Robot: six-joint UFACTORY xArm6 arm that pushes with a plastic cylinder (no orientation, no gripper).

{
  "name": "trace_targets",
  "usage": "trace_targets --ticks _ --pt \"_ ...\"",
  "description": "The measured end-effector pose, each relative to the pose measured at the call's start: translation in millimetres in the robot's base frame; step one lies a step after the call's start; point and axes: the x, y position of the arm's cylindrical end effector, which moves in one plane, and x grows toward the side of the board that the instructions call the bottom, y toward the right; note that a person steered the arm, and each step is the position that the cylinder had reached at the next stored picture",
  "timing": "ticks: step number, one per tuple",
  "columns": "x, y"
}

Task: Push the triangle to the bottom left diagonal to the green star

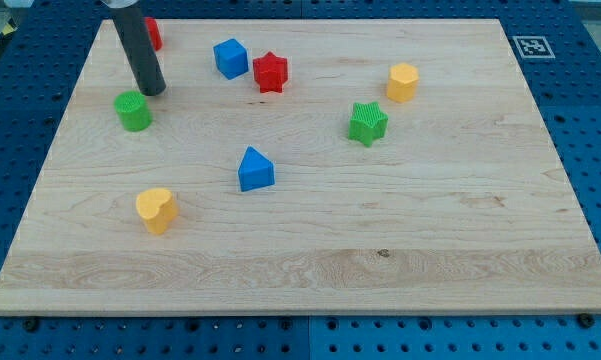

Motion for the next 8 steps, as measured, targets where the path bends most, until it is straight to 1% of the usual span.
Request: trace_targets --ticks 1,2,3,4,5,6,7,8 --pt "9.4 33.8" --pt "40.7 79.0" --pt "82.9 93.0" --pt "114.0 93.1" --pt "133.8 93.0" --pt "133.8 93.0" --pt "138.7 111.7" --pt "148.7 146.1"
